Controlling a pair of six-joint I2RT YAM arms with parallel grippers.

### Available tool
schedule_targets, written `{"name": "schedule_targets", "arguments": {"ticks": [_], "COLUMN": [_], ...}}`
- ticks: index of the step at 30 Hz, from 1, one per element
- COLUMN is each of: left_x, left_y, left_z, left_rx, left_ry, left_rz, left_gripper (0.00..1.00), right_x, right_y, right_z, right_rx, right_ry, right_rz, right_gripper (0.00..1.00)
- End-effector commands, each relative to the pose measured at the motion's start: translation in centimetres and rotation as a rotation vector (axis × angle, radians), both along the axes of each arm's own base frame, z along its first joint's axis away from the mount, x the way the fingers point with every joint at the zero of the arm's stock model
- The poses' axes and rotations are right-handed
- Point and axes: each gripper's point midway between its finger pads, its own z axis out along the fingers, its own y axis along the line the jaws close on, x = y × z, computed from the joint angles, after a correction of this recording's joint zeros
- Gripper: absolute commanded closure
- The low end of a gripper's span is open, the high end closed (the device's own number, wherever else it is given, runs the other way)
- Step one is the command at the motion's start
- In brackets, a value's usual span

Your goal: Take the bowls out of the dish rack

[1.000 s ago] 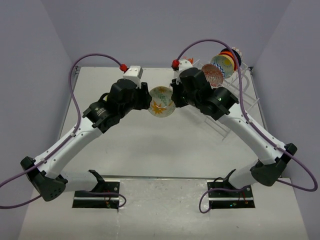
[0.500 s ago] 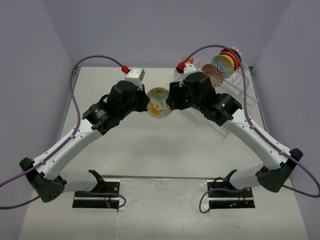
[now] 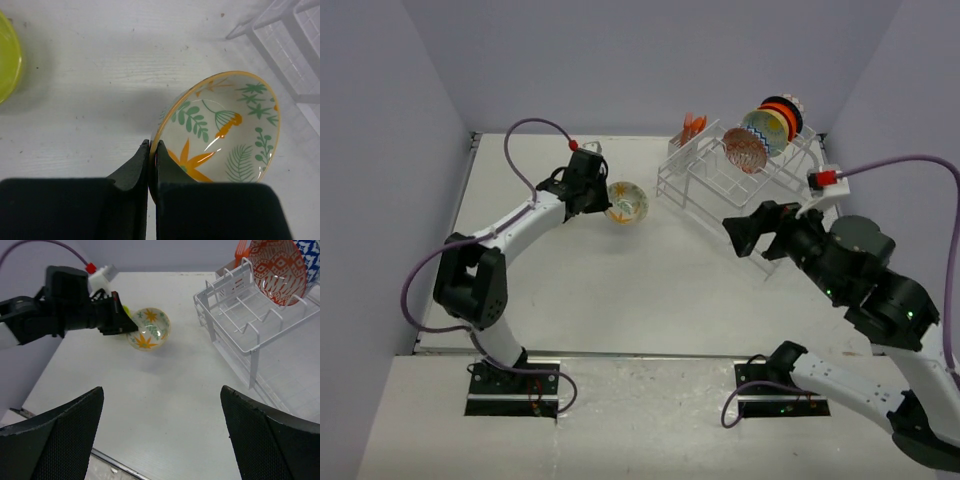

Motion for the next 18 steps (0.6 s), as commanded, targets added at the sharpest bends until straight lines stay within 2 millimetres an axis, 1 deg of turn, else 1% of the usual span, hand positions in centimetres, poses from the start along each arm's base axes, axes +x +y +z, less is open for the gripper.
{"name": "schedule_targets", "arguments": {"ticks": [1, 2, 3, 4, 6, 7, 10, 11, 12, 13, 16, 18], "left_x": [3.0, 3.1, 3.2, 3.4, 3.5, 3.6, 3.6, 3.7, 3.4, 3.6, 3.5, 3.6], "left_y": [-3.3, -3.7, -3.7, -3.9, -3.9, -4.0, -3.8, -3.6, -3.4, -3.2, -1.8, -0.7], "left_z": [0.2, -0.4, -1.3, -2.8, -4.5, -5.7, -8.1, -8.3, -8.9, -8.8, -9.3, -9.4], "left_rx": [-0.184, -0.191, -0.188, -0.187, -0.196, -0.194, -0.204, -0.212, -0.21, -0.211, -0.195, -0.19], "left_ry": [-0.04, -0.029, -0.011, 0.017, 0.053, 0.069, 0.109, 0.114, 0.124, 0.119, 0.135, 0.134], "left_rz": [-0.062, -0.068, -0.062, -0.056, -0.052, -0.051, -0.045, -0.042, -0.039, -0.029, 0.006, 0.041], "left_gripper": [1.0, 1.0, 1.0, 1.0, 1.0, 1.0, 1.0, 1.0, 1.0, 1.0, 1.0, 0.99], "right_x": [-1.7, -2.1, -2.4, -2.5, -2.6, -2.5, -2.2, -2.2, -2.1, -2.0, -1.7, -1.3], "right_y": [-0.4, -0.2, -0.1, -0.1, 0.0, 0.1, 0.6, 0.8, 0.8, 0.8, 0.8, 0.8], "right_z": [-1.4, -1.8, -1.8, -1.7, -1.6, -1.5, -1.5, -1.9, -2.0, -2.2, -2.6, -2.4], "right_rx": [0.008, 0.009, 0.012, 0.008, -0.003, -0.008, -0.028, -0.035, -0.04, -0.043, -0.057, -0.063], "right_ry": [0.025, 0.032, 0.028, 0.02, 0.015, 0.011, 0.015, 0.023, 0.025, 0.027, 0.036, 0.035], "right_rz": [0.044, 0.069, 0.085, 0.096, 0.11, 0.116, 0.132, 0.136, 0.136, 0.135, 0.124, 0.12], "right_gripper": [0.01, 0.01, 0.01, 0.01, 0.01, 0.01, 0.01, 0.01, 0.01, 0.01, 0.01, 0.01]}}
